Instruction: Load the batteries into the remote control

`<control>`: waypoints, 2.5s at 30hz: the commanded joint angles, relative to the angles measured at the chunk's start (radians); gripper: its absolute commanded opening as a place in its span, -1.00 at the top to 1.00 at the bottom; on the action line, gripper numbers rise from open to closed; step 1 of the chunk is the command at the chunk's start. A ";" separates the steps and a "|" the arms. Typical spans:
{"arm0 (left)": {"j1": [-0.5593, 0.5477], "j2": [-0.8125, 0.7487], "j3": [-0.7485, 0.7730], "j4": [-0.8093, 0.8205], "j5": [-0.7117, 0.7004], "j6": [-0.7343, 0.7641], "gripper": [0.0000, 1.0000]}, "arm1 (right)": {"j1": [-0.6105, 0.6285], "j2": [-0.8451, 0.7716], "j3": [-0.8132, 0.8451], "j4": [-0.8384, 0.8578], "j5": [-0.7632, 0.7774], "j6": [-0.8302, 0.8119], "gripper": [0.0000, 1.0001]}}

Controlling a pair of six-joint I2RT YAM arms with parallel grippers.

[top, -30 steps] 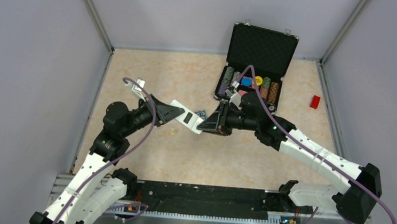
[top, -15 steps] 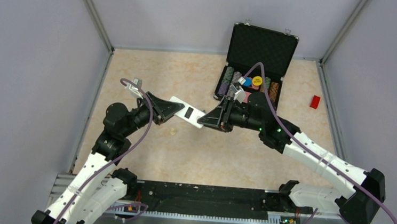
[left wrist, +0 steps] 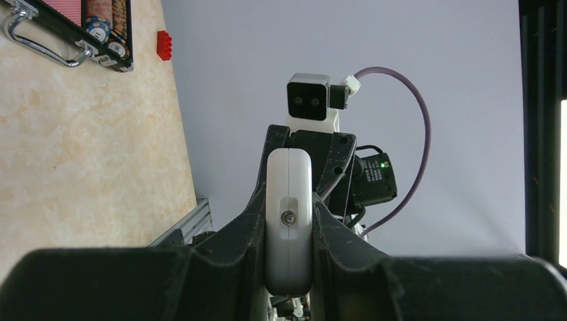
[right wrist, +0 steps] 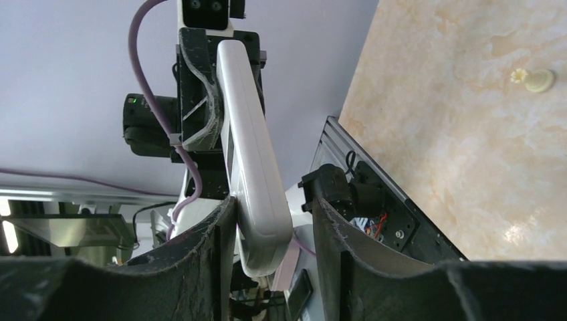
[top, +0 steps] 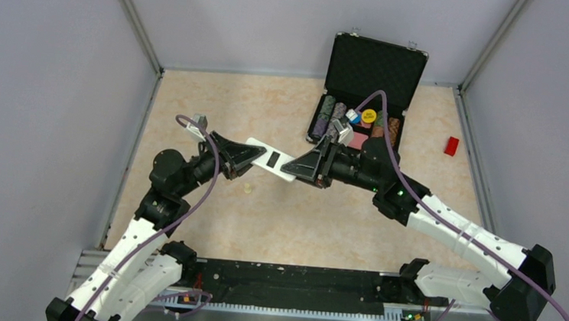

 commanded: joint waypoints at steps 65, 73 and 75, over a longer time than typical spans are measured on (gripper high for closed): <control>-0.029 0.079 0.229 -0.103 0.459 0.405 1.00 | -0.023 0.133 0.192 -0.216 -0.380 -0.660 0.30; -0.029 0.083 0.231 -0.110 0.434 0.406 0.83 | -0.023 0.134 0.173 -0.203 -0.424 -0.630 1.00; -0.029 0.084 0.236 -0.115 0.424 0.404 0.47 | -0.023 0.125 0.174 -0.215 -0.417 -0.630 1.00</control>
